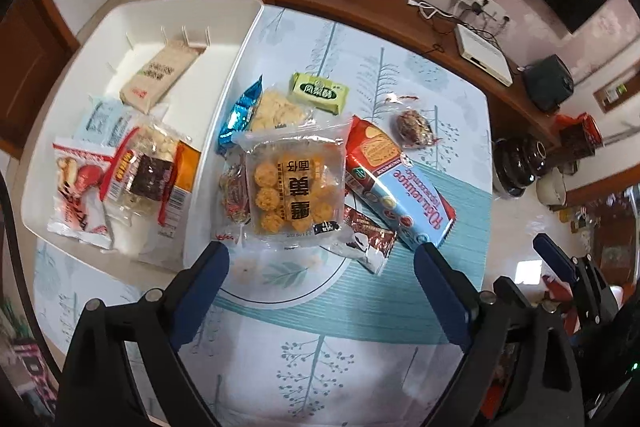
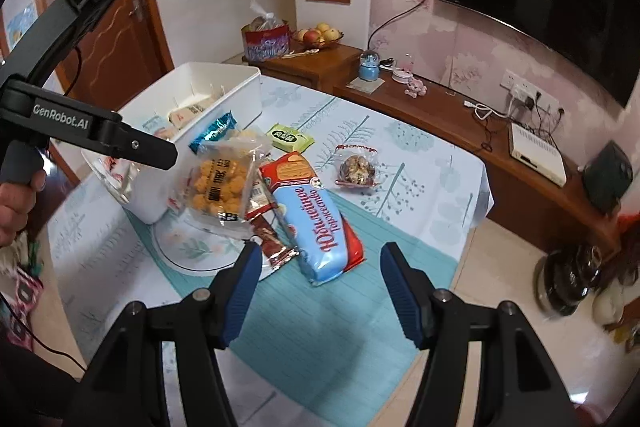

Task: Organize snacks
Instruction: 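Lift both grippers away from the tray toward the remaining snacks, then lower the left gripper onto the orange-puff bag while the right reaches the blue biscuit pack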

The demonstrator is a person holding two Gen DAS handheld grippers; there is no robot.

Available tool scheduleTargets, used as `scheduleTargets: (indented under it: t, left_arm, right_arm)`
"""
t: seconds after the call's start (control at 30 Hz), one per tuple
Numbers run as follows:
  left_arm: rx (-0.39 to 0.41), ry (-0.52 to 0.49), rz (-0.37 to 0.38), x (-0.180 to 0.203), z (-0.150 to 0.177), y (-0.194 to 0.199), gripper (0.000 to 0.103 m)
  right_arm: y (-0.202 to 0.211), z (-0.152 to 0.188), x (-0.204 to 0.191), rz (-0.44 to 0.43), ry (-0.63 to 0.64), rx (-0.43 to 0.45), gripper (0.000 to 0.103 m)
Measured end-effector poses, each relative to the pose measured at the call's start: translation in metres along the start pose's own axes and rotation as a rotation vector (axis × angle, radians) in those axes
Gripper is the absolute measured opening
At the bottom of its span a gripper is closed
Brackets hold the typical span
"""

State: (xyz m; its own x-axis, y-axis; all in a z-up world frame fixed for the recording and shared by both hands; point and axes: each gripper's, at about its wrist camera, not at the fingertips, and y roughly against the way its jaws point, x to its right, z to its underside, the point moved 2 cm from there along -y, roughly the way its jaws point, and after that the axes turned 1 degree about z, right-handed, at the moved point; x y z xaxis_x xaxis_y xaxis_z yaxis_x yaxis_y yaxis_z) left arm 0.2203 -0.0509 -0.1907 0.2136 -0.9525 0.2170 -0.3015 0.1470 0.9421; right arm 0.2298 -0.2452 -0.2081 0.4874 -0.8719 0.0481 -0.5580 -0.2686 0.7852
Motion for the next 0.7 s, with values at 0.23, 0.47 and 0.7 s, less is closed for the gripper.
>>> scheduleTargets:
  t: [0.23, 0.47, 0.7]
  left_arm:
    - [-0.079, 0.079, -0.009, -0.008, -0.012, -0.040, 0.096]
    - [-0.121, 0.135, -0.047, -0.012, -0.019, -0.072, 0.096]
    - [-0.120, 0.166, -0.108, -0.013, -0.022, -0.096, 0.096]
  right_arm:
    - [-0.024, -0.009, 0.000, -0.016, 0.092, -0.040, 0.063]
    - [-0.057, -0.005, -0.001, -0.047, 0.113, -0.098, 0.068]
    - [-0.090, 0.005, 0.003, -0.052, 0.099, -0.152, 0.068]
